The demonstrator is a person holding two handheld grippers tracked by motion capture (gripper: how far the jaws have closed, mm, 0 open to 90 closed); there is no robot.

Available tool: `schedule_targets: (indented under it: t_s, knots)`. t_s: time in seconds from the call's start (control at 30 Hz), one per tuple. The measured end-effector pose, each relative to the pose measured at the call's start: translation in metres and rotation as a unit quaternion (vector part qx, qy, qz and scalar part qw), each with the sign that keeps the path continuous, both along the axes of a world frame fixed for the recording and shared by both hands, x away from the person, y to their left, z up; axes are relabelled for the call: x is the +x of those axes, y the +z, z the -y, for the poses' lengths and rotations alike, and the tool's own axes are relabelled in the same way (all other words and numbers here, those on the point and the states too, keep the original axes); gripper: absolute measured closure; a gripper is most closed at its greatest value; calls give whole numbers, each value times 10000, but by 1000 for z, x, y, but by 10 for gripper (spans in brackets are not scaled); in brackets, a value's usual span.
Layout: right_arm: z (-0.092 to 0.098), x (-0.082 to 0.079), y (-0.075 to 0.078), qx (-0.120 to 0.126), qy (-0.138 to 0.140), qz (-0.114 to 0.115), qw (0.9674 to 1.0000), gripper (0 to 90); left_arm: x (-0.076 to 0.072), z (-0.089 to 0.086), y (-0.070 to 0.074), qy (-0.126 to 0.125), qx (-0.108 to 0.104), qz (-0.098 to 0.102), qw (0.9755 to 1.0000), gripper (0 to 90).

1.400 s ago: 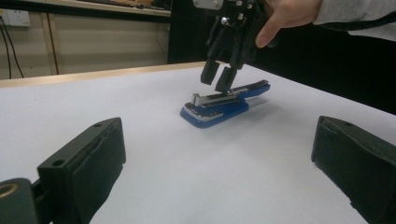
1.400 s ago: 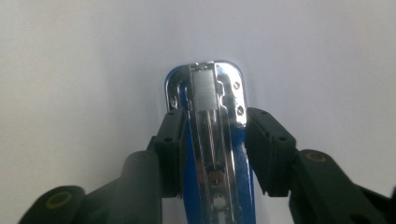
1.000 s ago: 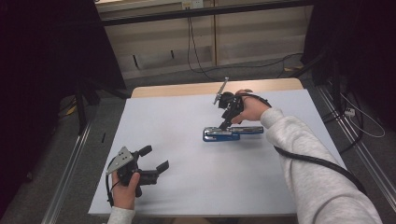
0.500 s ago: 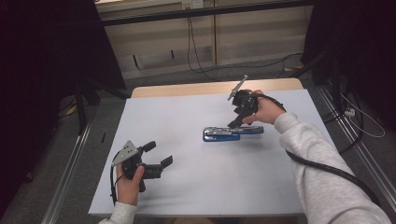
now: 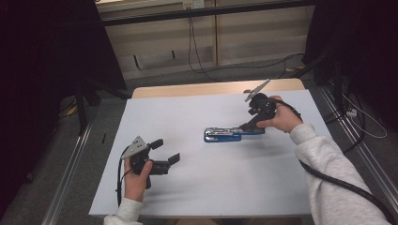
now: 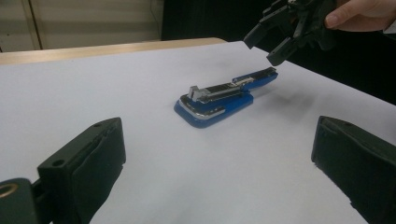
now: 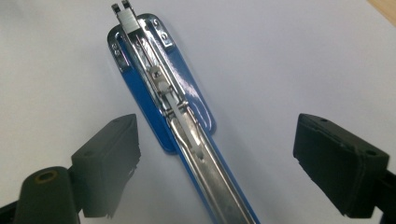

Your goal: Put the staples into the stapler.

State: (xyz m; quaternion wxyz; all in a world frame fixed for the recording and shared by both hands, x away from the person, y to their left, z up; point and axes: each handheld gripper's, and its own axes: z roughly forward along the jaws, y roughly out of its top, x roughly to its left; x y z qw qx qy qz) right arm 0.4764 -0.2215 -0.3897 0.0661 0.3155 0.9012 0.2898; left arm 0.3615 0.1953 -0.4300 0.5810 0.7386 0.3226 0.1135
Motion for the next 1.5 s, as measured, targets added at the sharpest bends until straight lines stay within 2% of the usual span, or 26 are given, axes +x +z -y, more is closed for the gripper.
schedule_targets:
  t_s: [0.13, 0.23, 0.3, 0.4, 0.47, 0.57, 0.7, 0.83, 0.93, 1.0, 1.13, 1.23, 1.37, 1.43, 1.5]
  knots:
    - [9, -6, -5, 73, -150, 32, 9999, 134, 3, 4, 2, -26, 25, 14, 10000, 29]
    - [15, -10, -9, 120, -245, 54, 9996, 134, 6, 8, 2, -55, 70, -68, 9999, 29]
    - [19, -12, -10, 38, -300, 161, 9994, 134, 8, 11, 1, -71, 140, -84, 9998, 29]
    - [22, -16, -14, 62, -340, 175, 9993, 135, 12, 16, 0, -127, 214, -98, 9996, 32]
    - [24, -19, -15, -19, -341, 187, 9992, 135, 15, 18, 0, -106, 259, -79, 9996, 36]
    - [29, -23, -18, 29, -438, 198, 9988, 137, 22, 21, 0, -111, 174, -105, 9997, 35]
    - [38, -28, -21, 138, -614, 256, 9977, 140, 29, 26, -2, -129, 234, -155, 9995, 37]
    - [46, -36, -23, 133, -761, 319, 9965, 140, 35, 32, -3, -193, 335, -144, 9991, 37]
    - [52, -41, -25, 221, -898, 366, 9950, 140, 39, 36, -6, -245, 283, -209, 9991, 39]
    - [56, -44, -28, 287, -970, 394, 9941, 144, 43, 38, -7, -221, 404, -235, 9987, 39]
    - [62, -51, -34, 285, -1078, 396, 9930, 159, 50, 42, -9, -187, 223, -346, 9990, 41]
    - [69, -55, -38, 349, -1159, 438, 9917, 169, 54, 47, -12, -114, 330, -390, 9986, 50]
    - [76, -58, -40, 501, -1301, 462, 9892, 203, 58, 49, -17, -66, 405, -517, 9978, 149]
    - [78, -58, -41, 489, -1294, 472, 9893, 244, 60, 50, -19, 59, 541, -582, 9968, 226]
    - [78, -58, -42, 500, -1271, 466, 9895, 302, 61, 52, -22, 84, 570, -560, 9968, 320]
